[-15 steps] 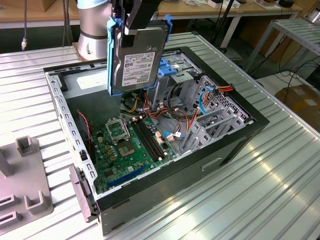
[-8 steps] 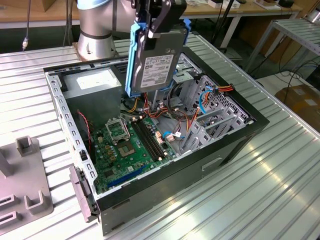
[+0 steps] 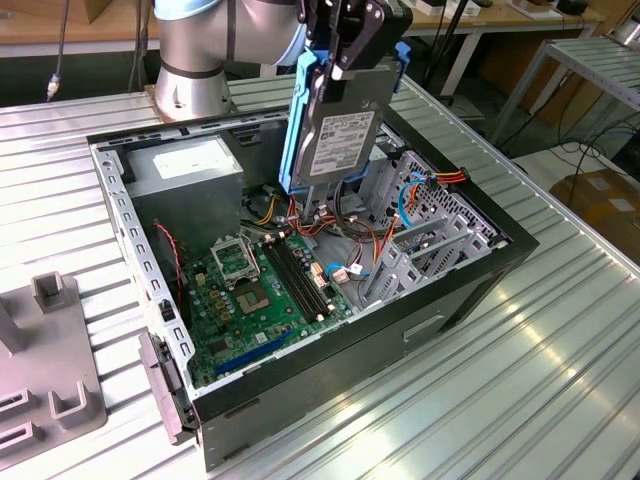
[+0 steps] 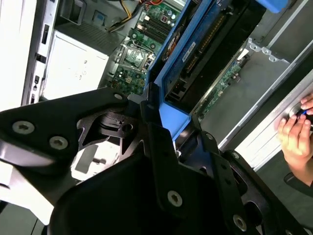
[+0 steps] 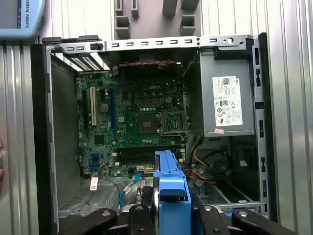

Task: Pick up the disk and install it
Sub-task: 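Insert the disk into the insertion slot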

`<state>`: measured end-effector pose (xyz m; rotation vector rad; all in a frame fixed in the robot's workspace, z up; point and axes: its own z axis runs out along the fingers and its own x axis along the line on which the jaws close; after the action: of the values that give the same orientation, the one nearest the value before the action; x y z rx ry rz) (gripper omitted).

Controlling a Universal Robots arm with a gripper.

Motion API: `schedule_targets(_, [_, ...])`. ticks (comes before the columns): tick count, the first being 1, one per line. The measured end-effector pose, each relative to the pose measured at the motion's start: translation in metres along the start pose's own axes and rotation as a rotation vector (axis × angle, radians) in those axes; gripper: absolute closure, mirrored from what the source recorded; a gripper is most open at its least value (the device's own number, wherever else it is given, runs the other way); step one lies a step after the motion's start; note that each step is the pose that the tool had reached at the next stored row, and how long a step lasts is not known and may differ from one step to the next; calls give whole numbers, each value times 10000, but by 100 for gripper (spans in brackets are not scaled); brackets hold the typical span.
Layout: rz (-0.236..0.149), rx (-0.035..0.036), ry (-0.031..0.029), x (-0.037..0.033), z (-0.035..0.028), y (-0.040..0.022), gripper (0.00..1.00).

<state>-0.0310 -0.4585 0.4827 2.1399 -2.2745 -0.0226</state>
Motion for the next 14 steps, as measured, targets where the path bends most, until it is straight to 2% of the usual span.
schedule_targets(3, [0,0,8,87,3,-8,63])
schedule_targets(6, [0,2,25,210,10,-21,63])
schedule_targets(10, [1,4,59,303,17,-31,63])
schedule_targets(11, [2,4,71,346,20,-36,63])
schedule_targets(14, [3,6,100,403,29,-46,63])
